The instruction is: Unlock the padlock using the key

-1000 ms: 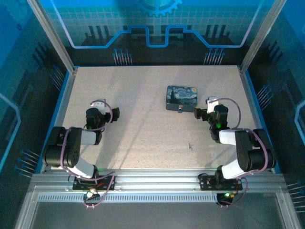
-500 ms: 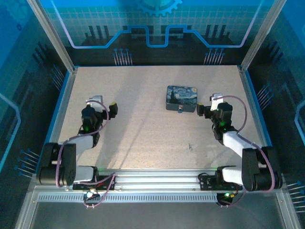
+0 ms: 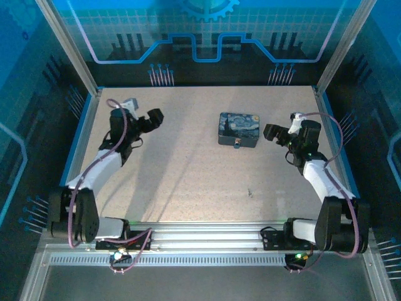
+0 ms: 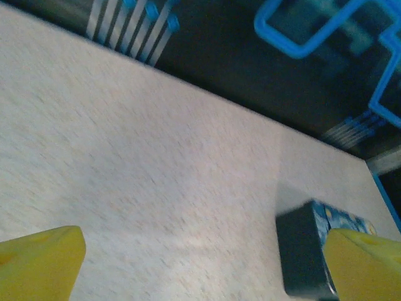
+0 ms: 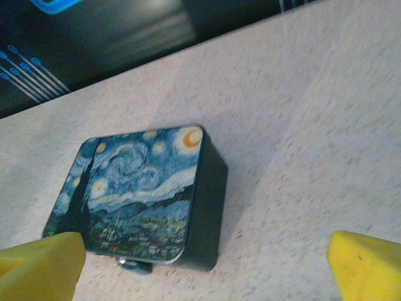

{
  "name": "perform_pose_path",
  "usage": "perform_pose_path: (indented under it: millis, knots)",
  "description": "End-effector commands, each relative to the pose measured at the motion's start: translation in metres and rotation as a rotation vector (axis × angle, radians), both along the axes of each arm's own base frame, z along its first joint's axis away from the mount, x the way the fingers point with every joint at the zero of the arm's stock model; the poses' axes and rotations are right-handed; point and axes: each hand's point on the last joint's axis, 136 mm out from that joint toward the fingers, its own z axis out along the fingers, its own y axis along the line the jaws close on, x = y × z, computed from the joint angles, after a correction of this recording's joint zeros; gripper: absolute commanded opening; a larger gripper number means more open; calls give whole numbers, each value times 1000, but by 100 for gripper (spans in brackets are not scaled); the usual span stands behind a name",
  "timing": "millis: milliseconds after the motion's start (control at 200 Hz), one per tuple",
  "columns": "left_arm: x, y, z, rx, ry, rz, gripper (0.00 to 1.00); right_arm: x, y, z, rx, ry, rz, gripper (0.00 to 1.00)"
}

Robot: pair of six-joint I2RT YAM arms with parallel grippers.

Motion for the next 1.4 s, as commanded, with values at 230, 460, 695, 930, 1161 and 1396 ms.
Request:
perform_pose_path:
  millis: [230,460,695,930,1161,1396]
  knots:
    - [40,-133,-40,-226,173,-286,98,37,22,-24,246,129,99,100]
    - [65,-198,-64,-307,222,-405,94,67,30,-47,312,167,128,100]
    - [81,-232,-92,-335,275,-441,92,85,40,-69,346,223,160,100]
    - [86,-260,-106,-345,309,-496,89,93,59,-81,379,256,222,100]
    - [84,-275,-112,-361,329,-532,88,91,82,-85,404,277,283,100]
    - [80,-275,-107,-350,326,-543,88,82,101,-74,409,270,337,100]
